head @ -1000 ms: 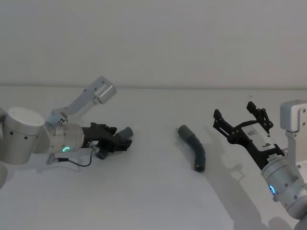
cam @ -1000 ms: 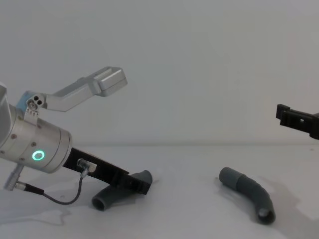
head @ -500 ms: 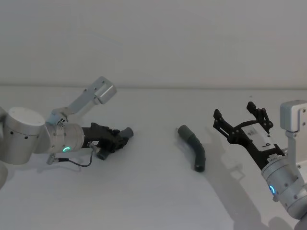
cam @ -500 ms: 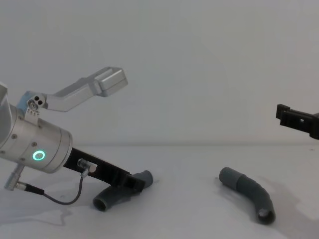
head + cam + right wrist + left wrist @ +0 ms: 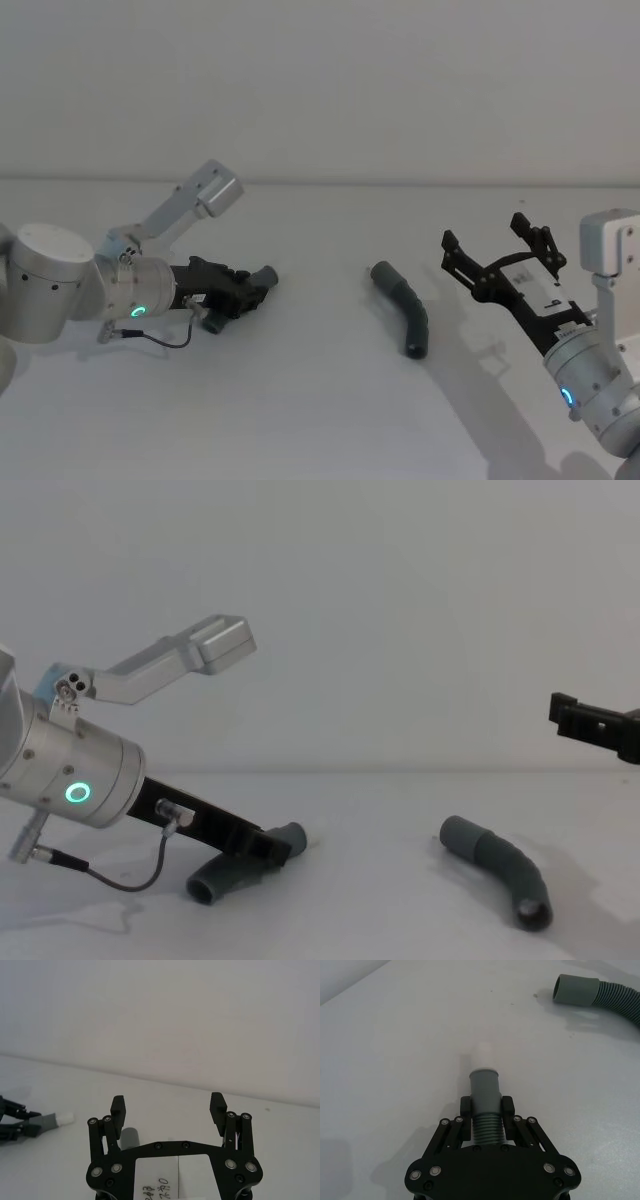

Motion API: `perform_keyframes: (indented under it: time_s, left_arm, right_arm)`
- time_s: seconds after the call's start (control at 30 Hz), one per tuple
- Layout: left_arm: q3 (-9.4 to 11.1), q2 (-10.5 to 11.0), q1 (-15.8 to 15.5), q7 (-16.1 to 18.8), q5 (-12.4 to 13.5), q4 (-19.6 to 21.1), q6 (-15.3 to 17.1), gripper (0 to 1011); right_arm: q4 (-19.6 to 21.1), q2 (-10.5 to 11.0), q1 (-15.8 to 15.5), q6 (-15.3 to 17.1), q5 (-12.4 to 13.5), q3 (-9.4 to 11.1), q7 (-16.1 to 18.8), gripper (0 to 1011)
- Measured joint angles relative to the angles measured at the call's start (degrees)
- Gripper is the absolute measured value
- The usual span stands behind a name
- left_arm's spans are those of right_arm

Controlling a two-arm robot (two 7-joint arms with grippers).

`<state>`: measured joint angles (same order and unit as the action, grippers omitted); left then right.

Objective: Use both hands to pick up one end of the pipe from the table, align the ends, and insert them.

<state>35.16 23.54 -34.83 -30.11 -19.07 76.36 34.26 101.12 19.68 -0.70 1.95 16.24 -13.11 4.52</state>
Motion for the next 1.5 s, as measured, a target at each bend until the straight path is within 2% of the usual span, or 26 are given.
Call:
perform_keyframes:
  time_s: [0.17, 0.4, 0.63, 0.8, 0.97, 1.17, 1.37, 1.5]
  left_arm:
    - [0.00, 0.00, 0.00, 0.00, 0.00, 0.00, 0.00, 351]
    - [0.00, 0.00, 0.00, 0.00, 0.00, 0.00, 0.00, 351]
    - [-0.01, 0.00, 0.00, 0.00, 0.00, 0.00, 0.00, 348]
    - [-0.01, 0.00, 0.00, 0.00, 0.00, 0.00, 0.00, 348]
    - [-0.01, 0.00, 0.00, 0.00, 0.00, 0.00, 0.00, 351]
    - [-0.01, 0.00, 0.00, 0.00, 0.00, 0.00, 0.00, 351]
    - [-0.01, 0.00, 0.00, 0.00, 0.00, 0.00, 0.00, 351]
    - [-0.01, 0.00, 0.00, 0.00, 0.00, 0.00, -0.01, 348]
  right_arm:
    - [-0.37, 1.33, 0.57, 0.59, -0.54, -0.61, 1.92, 1001]
    - [-0.77, 3.58, 1.85, 3.78, -0.96, -1.77, 5.44, 1001]
    - [-1.41, 6.07, 4.04, 9.53, -1.14, -3.36, 10.02, 1001]
    - [-1.96, 7.01, 5.67, 13.29, -1.07, -4.38, 12.23, 1001]
    - [-2.79, 7.35, 7.96, 18.34, -0.25, -5.33, 14.43, 1001]
    - [-3.84, 6.80, 10.38, 22.95, 0.89, -5.92, 15.45, 1001]
    - [-5.11, 5.56, 12.62, 26.77, 1.83, -6.22, 15.42, 1001]
    - [-5.85, 4.88, 13.55, 28.17, 2.17, -6.36, 15.06, 1001]
